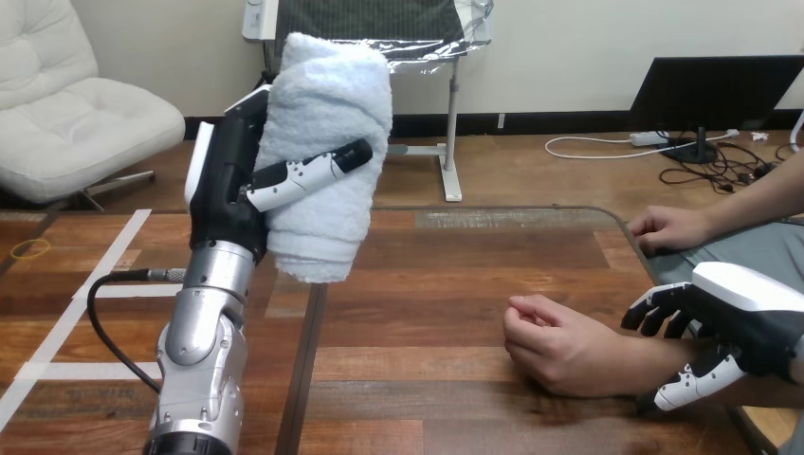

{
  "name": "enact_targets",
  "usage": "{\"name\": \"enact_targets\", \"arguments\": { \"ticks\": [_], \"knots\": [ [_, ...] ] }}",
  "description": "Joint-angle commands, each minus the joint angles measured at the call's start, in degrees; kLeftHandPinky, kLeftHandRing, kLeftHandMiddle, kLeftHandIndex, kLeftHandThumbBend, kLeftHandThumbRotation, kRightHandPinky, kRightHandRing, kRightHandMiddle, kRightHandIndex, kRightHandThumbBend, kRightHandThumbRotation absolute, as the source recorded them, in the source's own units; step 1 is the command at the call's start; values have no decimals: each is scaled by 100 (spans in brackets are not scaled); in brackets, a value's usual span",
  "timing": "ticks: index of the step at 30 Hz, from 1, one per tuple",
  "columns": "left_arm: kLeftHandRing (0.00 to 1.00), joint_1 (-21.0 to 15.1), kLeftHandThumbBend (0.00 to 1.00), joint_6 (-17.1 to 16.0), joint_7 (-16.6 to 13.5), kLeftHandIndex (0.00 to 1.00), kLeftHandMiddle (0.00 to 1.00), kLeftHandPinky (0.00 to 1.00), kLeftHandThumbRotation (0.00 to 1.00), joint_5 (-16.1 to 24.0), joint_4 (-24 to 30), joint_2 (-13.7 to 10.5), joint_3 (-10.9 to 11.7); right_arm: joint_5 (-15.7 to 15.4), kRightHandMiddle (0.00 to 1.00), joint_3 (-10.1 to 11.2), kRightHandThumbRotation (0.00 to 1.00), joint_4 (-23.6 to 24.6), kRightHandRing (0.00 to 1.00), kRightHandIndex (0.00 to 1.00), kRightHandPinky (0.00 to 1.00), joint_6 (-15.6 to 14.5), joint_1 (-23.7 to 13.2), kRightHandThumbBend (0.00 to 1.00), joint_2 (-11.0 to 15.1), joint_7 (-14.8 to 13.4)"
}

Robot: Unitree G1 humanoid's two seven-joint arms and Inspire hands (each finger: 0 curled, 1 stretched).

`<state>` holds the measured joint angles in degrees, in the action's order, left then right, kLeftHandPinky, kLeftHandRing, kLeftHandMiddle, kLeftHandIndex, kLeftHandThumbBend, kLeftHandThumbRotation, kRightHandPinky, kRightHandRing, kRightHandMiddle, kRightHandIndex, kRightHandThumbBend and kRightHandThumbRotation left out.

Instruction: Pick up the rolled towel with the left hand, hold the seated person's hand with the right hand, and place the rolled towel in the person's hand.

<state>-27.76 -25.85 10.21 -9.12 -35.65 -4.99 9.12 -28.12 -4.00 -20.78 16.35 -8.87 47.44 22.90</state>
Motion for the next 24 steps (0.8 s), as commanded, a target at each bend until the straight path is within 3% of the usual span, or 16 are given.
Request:
{"name": "enact_targets", "arguments": {
  "ticks": [1, 9, 24],
  "knots": [
    [30, -222, 51, 19, 41, 38, 36, 23, 0, -202, 494, -39, 89, -28, 74, -115, 29, -245, 69, 74, 54, -114, -247, 88, -134, -131],
    [29, -218, 50, 24, 73, 38, 36, 23, 0, -267, 520, -31, 103, -184, 75, -324, 31, -235, 69, 75, 53, -151, -282, 88, -212, -223],
    [29, -209, 49, 38, 135, 38, 35, 23, 0, -437, 674, 21, 133, -474, 72, -671, 31, -361, 68, 74, 53, 95, -398, 92, -273, -518]
  ]
}}
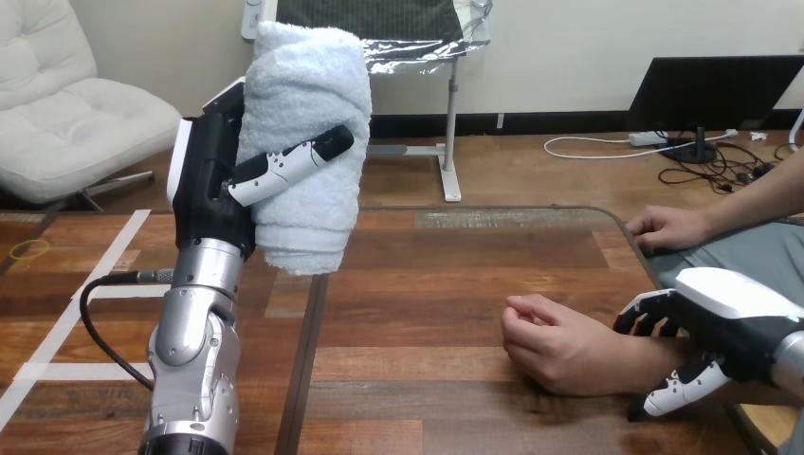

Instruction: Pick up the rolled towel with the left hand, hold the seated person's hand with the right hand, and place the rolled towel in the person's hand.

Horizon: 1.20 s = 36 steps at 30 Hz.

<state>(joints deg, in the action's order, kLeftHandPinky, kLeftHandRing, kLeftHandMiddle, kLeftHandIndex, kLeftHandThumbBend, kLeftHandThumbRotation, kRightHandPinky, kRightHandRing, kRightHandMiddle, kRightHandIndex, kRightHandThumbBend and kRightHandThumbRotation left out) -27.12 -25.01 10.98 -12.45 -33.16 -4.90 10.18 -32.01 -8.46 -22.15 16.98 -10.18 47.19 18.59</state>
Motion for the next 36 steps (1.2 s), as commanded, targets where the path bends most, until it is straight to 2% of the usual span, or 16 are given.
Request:
{"name": "enact_targets", "arguments": {
  "ticks": [1, 16, 25, 36],
  "knots": [
    [29, -282, 48, -70, 87, 38, 35, 23, 0, -136, 408, 11, 36, -123, 72, -254, 31, -221, 68, 74, 53, 25, -280, 92, -254, -109],
    [28, -316, 47, -110, 169, 38, 35, 22, 0, -319, 447, 29, 99, -520, 72, -521, 28, -175, 69, 73, 55, -144, -414, 96, -264, -143],
    [28, -334, 48, -89, 157, 39, 36, 22, 0, -398, 453, 29, 125, -660, 71, -649, 21, -131, 68, 72, 53, -228, -479, 97, -269, -91],
    [29, -341, 48, -49, 122, 39, 36, 22, 0, -423, 513, 49, 153, -733, 69, -754, 12, -76, 62, 69, 47, -346, -533, 99, -263, 5]
  ]
}}
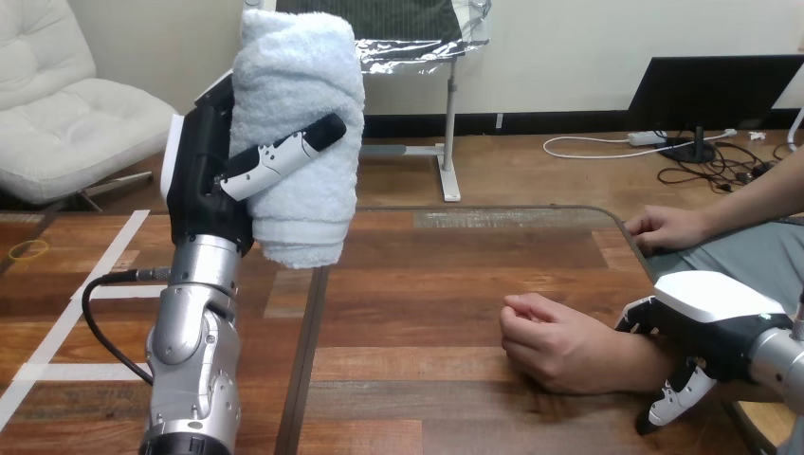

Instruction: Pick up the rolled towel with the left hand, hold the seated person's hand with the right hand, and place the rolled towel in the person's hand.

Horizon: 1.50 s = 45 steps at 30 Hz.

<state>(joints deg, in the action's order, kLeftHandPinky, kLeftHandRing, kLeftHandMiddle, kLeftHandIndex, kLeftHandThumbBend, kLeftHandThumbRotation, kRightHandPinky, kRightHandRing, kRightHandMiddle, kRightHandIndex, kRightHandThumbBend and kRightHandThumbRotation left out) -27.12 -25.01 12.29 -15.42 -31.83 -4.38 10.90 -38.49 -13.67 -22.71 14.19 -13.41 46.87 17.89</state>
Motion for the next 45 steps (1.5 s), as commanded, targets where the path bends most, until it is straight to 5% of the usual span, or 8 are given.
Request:
{"name": "enact_targets", "arguments": {
  "ticks": [1, 28, 45],
  "knots": [
    [29, -341, 48, -45, -10, 39, 36, 22, 0, -127, 384, -1, 84, -96, 69, -242, 11, -19, 62, 69, 46, -67, -214, 99, -229, 80],
    [29, -348, 48, -79, 155, 40, 37, 23, 0, -313, 413, 38, 163, -204, 57, -488, 0, -260, 48, 58, 38, -158, -458, 92, -192, 248],
    [30, -312, 50, -89, 129, 40, 37, 23, 0, -312, 434, 47, 187, -139, 36, -520, 0, -511, 27, 44, 21, 30, -527, 88, -224, -54]
  ]
}}
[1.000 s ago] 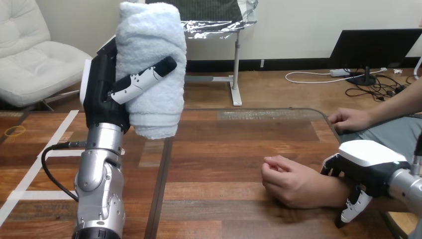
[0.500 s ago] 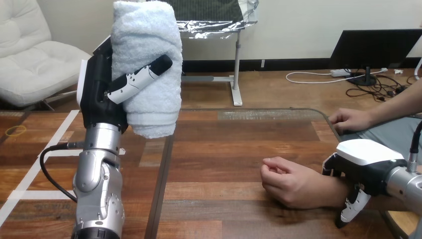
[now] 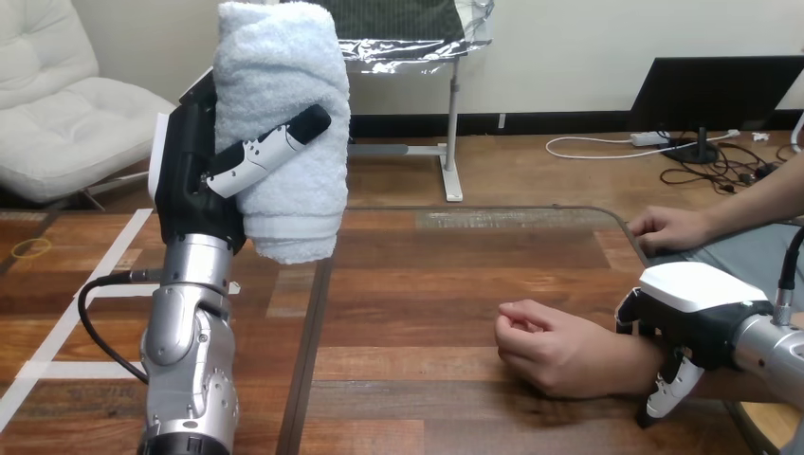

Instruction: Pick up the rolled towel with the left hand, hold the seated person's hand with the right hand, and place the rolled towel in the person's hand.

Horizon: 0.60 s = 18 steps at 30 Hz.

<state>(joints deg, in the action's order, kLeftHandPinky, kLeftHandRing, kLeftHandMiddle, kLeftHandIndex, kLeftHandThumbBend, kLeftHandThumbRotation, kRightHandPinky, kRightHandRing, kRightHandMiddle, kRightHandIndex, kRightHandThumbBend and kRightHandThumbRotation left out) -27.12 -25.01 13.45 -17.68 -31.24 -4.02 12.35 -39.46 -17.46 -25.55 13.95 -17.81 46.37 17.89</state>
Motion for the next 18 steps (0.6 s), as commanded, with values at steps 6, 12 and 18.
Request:
{"name": "enact_targets", "arguments": {
  "ticks": [6, 12, 18],
  "knots": [
    [30, -305, 51, -96, 33, 40, 37, 23, 0, -109, 386, 25, 49, -38, 34, -156, 0, -276, 26, 41, 19, 101, -106, 88, -169, -104],
    [30, -293, 51, -97, 26, 40, 37, 23, 0, -98, 413, 36, 45, -34, 32, -162, 0, -290, 23, 39, 17, 108, -117, 87, -162, -123],
    [29, -311, 52, -122, 41, 40, 37, 23, 0, -119, 353, 43, 72, 32, 31, -127, 0, -324, 22, 38, 16, 123, -111, 87, -178, -144]
  ]
}}
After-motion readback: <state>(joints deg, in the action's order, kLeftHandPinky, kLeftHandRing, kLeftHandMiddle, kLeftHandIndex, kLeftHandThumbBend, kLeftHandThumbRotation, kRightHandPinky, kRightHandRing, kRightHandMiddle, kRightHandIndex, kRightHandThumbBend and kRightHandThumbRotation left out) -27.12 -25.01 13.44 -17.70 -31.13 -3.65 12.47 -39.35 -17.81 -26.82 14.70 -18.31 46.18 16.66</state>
